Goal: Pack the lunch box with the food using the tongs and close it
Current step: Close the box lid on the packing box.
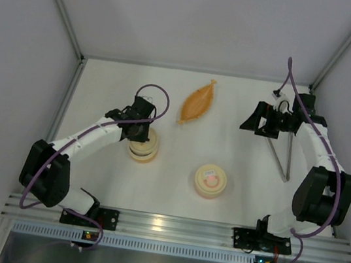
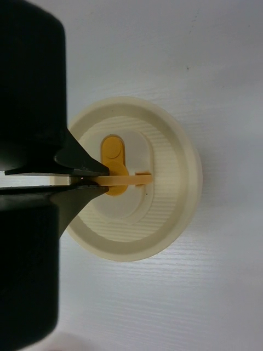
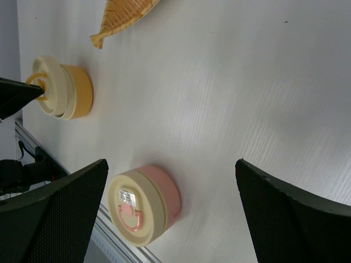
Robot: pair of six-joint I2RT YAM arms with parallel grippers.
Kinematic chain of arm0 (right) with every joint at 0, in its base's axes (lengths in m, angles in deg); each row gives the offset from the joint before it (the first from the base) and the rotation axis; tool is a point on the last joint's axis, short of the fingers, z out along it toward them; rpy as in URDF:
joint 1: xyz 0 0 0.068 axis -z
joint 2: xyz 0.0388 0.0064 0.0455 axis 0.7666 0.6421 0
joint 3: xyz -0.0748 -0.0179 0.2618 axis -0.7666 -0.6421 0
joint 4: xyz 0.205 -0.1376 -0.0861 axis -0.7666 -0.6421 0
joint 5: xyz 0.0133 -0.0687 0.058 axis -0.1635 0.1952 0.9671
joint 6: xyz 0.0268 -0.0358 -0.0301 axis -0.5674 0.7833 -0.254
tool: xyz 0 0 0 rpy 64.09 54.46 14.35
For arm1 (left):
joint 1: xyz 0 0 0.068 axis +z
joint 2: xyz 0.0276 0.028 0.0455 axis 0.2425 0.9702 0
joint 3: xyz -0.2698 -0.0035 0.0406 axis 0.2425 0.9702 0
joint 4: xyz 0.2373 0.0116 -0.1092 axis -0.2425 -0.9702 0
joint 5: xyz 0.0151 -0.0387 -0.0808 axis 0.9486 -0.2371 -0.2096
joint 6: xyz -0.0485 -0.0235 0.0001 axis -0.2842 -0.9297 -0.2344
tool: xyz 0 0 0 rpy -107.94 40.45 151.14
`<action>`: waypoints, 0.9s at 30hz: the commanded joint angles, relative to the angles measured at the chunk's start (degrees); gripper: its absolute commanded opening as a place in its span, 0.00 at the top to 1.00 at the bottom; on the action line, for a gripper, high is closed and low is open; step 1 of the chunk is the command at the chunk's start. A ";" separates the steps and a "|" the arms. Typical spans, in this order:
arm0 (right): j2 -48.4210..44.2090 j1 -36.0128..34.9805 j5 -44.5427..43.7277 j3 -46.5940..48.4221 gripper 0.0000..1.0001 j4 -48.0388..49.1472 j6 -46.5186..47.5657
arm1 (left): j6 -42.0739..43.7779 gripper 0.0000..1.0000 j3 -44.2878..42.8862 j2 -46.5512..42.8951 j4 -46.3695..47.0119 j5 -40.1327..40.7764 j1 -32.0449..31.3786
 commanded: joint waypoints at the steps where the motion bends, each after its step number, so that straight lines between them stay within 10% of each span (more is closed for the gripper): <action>1: 0.57 0.68 0.02 -0.01 0.02 -0.11 0.35 | 0.23 1.00 0.96 0.07 0.55 -1.22 -0.36; 27: 0.22 0.68 -0.07 -0.54 0.01 0.51 -0.09 | 1.72 1.00 0.08 0.51 -4.46 -2.36 -0.27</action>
